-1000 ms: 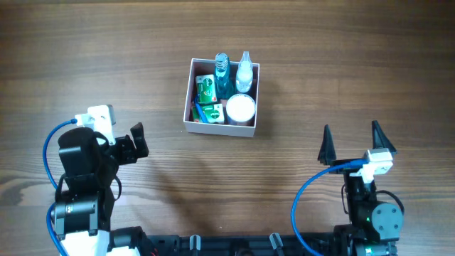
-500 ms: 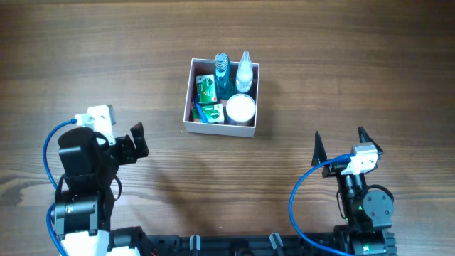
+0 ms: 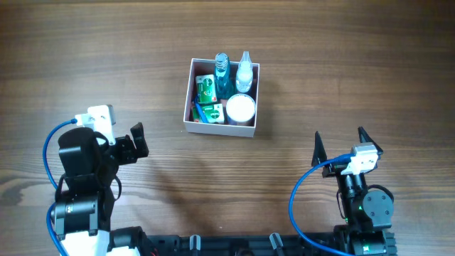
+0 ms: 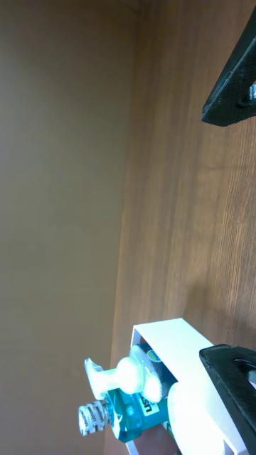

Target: Pack container

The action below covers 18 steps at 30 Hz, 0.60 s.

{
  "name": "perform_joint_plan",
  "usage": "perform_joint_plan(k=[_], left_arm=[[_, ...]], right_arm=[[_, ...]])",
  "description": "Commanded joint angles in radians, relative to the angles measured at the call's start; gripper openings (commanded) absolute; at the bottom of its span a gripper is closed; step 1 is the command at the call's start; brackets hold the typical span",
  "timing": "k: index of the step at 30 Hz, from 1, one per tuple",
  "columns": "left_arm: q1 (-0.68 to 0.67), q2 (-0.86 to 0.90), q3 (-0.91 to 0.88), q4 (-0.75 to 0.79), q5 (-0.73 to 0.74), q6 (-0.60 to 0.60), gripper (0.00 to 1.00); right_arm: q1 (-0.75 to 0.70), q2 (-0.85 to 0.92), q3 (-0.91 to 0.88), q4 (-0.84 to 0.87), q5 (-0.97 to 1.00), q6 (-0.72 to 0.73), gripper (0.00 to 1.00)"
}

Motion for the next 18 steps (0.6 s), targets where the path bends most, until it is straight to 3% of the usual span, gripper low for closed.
perform_joint_plan(k=[1, 13, 18], left_arm=[[0.006, -0.003, -0.006, 0.003, 0.016, 0.016, 1.0], [0.0, -0.022, -0.006, 0.0, -0.022, 0.027, 1.0], [-0.03, -0.141, -0.008, -0.041, -0.04, 0.023, 1.0]], right_arm=[[0.001, -0.007, -0.001, 0.003, -0.012, -0.002, 1.0], [0.001, -0.007, -0.001, 0.003, -0.012, -0.002, 1.0], [0.001, -0.007, -0.001, 0.003, -0.012, -0.002, 1.0]])
